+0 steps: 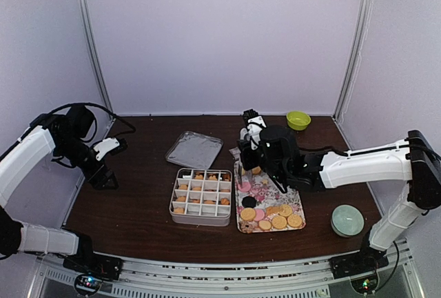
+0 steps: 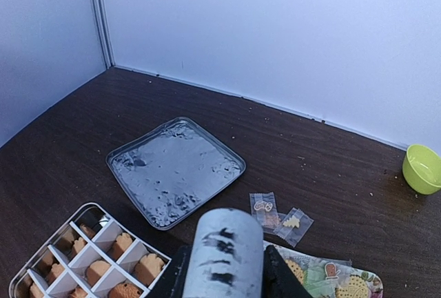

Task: Pack the cookies
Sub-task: Pick up the fake cookies from the plate.

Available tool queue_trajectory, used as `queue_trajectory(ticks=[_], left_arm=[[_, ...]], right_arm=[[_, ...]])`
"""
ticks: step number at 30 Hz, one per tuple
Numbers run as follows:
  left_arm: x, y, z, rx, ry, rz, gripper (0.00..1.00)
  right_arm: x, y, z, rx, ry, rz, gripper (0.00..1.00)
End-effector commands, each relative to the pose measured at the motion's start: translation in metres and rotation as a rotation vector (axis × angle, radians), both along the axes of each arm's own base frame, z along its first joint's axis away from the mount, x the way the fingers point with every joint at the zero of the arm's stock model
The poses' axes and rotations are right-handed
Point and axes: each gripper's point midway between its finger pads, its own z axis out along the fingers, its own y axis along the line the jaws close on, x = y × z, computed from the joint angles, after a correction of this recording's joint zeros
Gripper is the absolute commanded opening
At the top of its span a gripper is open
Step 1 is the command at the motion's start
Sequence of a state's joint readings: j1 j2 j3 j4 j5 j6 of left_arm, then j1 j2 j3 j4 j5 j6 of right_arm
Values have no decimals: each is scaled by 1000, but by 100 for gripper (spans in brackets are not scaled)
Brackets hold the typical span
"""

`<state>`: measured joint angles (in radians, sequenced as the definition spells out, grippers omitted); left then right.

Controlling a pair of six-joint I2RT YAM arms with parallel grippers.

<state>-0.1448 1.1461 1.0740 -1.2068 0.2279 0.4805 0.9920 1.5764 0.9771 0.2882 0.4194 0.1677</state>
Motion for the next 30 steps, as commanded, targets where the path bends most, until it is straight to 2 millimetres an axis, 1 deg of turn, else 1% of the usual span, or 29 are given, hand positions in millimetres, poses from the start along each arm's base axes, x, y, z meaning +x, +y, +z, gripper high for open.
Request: queue_trajectory(ticks=[1,15,24,30], left_arm=[[2,-1,9,-15,-23,-9,81],[2,-3,7,-22,-14,-16,80],[1,-3,6,-21,-10,-16,79],[1,-3,5,-20,-10,-17,78]], right_arm=[[3,5,17,75,-18,2,30],[-1,-1,27,105,-28,3,31],[0,-4,10,63,-10,-14,31],[-2,-10,1,38,0,-28,35]])
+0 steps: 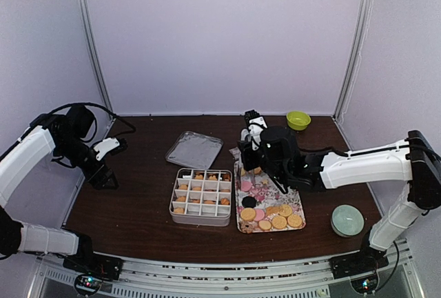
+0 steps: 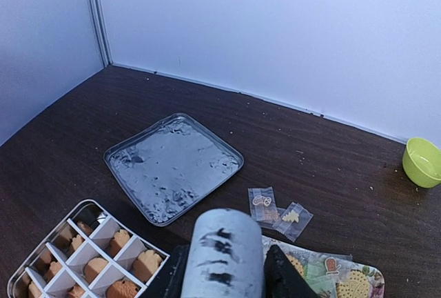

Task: Pack the cookies
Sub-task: Pick up the fake cookies from the plate.

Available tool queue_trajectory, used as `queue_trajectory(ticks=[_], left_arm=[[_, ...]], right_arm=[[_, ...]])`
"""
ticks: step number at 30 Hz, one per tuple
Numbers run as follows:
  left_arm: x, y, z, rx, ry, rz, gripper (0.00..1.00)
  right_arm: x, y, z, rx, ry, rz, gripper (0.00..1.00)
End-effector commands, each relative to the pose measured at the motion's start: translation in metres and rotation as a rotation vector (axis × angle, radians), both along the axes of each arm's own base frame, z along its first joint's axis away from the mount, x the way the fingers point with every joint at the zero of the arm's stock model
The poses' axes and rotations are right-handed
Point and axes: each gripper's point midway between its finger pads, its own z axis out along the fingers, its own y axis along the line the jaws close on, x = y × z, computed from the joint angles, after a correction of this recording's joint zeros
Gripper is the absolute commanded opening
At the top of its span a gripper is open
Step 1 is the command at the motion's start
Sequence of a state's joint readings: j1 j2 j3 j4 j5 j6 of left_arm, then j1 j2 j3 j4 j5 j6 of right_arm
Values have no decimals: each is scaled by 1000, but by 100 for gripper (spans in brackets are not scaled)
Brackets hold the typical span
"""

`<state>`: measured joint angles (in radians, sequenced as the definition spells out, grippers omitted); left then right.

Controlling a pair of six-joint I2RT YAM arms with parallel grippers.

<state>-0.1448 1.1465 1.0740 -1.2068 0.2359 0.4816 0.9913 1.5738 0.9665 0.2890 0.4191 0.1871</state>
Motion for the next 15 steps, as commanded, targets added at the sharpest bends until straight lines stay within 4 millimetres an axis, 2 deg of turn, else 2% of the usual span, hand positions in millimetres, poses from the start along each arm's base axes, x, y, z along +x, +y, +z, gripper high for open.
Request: queue_trajectory(ticks=[1,10,15], left_arm=[[1,-2,5,-14,-12,-13,78],[1,-2,5,-18,-5,-13,78],[0,-1,6,-13,-11,-11,77]], right_arm=[[-1,-10,2,27,-9,-24,35],[-1,-14,-3,58,-4,-35,33],[0,-11,3,70,-13,-27,22]])
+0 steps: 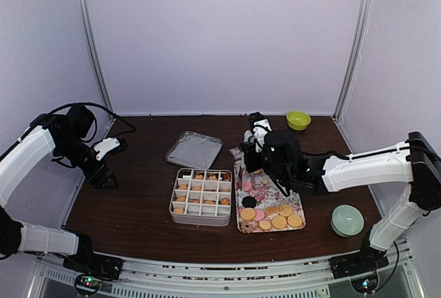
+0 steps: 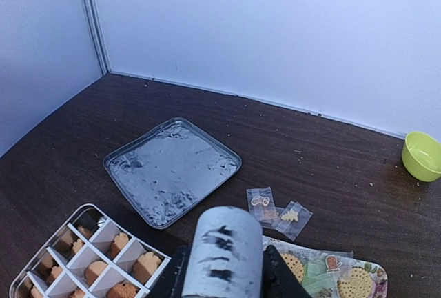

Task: Pack the cookies
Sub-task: Pick up the fake cookies from the plate.

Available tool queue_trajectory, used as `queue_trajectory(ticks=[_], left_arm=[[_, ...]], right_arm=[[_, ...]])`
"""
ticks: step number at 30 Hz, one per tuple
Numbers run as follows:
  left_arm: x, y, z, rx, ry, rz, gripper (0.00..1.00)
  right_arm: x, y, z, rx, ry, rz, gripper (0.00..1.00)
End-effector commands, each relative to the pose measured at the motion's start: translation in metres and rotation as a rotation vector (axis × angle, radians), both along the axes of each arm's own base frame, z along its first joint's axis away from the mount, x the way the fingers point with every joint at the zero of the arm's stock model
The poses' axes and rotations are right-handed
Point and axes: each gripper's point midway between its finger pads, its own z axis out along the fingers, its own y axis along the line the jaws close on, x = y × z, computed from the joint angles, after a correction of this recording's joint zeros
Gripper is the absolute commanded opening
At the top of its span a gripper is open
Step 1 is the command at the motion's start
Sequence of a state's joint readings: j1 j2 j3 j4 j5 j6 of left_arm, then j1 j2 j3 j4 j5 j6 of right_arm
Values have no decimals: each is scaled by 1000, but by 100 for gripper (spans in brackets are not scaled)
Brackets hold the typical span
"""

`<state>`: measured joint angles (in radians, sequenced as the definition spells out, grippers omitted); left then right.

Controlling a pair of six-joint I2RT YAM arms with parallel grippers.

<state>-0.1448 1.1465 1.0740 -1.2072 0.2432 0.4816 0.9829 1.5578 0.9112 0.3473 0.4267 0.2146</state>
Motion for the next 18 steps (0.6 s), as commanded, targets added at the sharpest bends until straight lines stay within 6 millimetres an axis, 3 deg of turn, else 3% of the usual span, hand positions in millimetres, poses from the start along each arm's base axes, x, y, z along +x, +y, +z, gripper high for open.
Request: queue_trajectory(ticks=[1,6,10,14,18], left_arm=[[0,0,6,-6,-13,-10,77],[0,0,5,-5,-8,-11,77],[1,0,3,-6,-6,-13,77],[2,0,2,-4,-10,-15,77],[3,0,-4,2,-5,-20,77]], right_arm=[[1,-3,11,30,-18,-7,21],[-5,-13,39,37,-63,-12,18],[-21,-15,70,58,-102,21,18],[-49,-4,95,54,-131,81,18],[-84,26,108,83,-132,196,19]])
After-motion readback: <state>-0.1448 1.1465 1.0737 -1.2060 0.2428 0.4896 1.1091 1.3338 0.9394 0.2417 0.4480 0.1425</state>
